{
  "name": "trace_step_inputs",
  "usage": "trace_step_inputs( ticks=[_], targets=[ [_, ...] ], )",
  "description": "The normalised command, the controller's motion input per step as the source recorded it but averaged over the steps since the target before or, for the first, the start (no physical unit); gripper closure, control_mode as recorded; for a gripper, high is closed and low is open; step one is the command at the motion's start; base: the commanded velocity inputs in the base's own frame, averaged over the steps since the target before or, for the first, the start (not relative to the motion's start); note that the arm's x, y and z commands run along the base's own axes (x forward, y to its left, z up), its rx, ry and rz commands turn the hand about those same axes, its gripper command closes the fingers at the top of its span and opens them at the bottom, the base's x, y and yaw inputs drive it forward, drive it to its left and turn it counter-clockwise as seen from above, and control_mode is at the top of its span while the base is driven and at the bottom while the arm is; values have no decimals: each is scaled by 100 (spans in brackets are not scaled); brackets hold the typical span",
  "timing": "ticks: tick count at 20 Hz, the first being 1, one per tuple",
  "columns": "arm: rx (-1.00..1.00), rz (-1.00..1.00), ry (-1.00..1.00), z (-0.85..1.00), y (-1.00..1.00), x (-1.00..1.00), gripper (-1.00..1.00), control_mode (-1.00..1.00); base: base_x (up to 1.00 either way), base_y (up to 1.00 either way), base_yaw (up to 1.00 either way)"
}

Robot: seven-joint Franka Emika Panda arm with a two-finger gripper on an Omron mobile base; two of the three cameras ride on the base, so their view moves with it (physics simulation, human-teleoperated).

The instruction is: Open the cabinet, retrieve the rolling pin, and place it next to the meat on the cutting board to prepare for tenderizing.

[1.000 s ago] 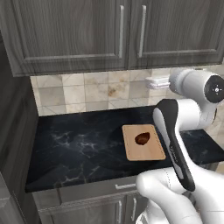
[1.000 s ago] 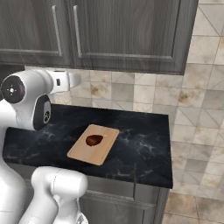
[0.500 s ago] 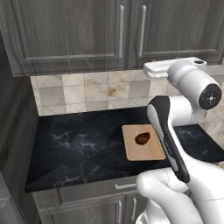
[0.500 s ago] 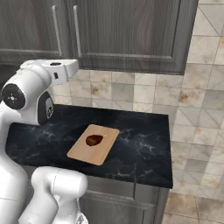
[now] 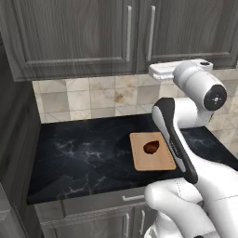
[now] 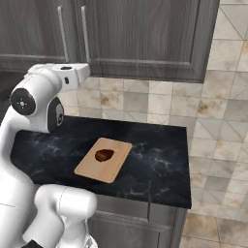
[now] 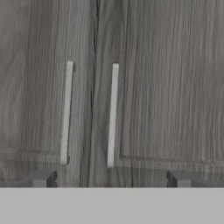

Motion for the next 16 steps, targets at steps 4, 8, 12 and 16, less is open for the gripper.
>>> trace_step_inputs(
  ticks=[4,8,12,16],
  targets=[
    [2,4,0,0,-3,46,-100,-100,0,0,0],
    [2,3,0,0,0,44,-100,-100,0,0,0],
    [1,2,0,0,-1,40,-100,-100,0,0,0],
    [1,0,0,0,0,49,-100,-100,0,0,0]
  ],
)
